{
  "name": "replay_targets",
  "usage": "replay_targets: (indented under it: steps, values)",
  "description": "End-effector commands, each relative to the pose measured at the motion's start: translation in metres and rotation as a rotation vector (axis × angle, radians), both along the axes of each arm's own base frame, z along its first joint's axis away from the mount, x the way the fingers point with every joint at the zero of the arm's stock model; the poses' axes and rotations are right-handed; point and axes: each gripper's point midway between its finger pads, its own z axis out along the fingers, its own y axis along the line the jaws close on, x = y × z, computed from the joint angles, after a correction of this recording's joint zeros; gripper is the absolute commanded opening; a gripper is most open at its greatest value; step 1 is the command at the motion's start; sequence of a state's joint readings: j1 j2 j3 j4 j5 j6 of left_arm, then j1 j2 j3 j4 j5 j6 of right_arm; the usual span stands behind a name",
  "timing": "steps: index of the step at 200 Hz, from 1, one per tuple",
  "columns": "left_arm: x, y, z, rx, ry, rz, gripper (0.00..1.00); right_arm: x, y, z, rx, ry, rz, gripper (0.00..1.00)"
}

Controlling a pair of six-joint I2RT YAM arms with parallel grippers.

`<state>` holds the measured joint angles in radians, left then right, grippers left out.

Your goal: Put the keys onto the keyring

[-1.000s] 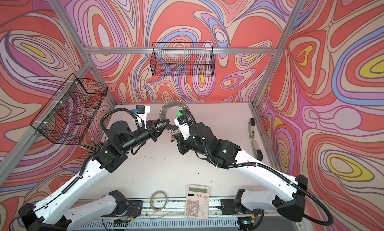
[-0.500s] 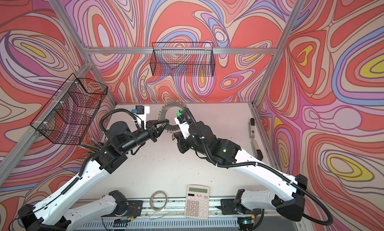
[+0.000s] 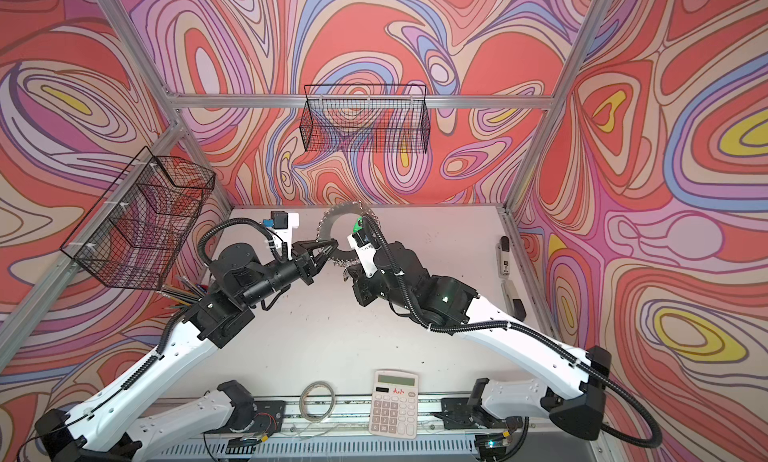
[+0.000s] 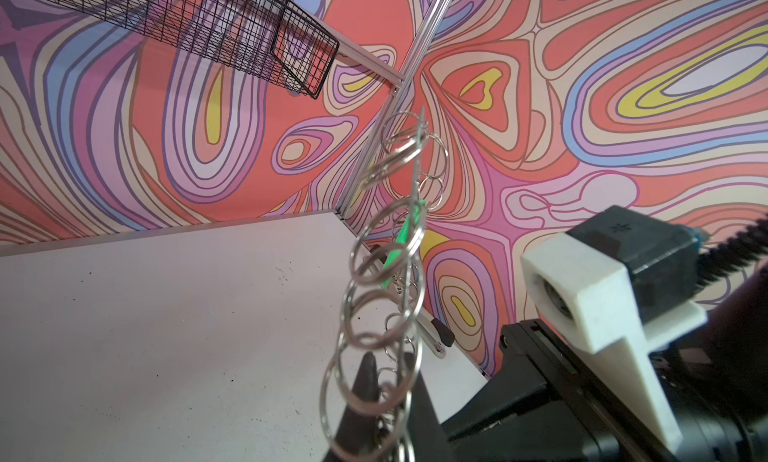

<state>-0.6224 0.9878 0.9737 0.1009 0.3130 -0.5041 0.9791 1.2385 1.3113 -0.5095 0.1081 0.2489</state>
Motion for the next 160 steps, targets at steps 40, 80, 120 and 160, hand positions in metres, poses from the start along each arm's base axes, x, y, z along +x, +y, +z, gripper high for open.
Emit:
replay_targets:
  steps: [40, 80, 120, 160]
  values:
    - [-0.009, 0.003, 0.018, -0.034, -0.069, -0.010, 0.00, -0.001, 0.000, 0.003, 0.006, 0.004, -0.004, 0.00]
    - [-0.010, 0.004, 0.021, -0.037, -0.075, -0.011, 0.00, -0.002, 0.001, -0.004, 0.004, 0.019, -0.004, 0.00]
    - [-0.011, 0.005, 0.024, -0.049, -0.079, -0.009, 0.00, -0.003, 0.004, -0.008, 0.013, 0.031, 0.007, 0.00]
    - [-0.013, 0.007, 0.026, -0.059, -0.081, -0.006, 0.00, -0.003, 0.006, -0.013, 0.021, 0.047, 0.013, 0.00]
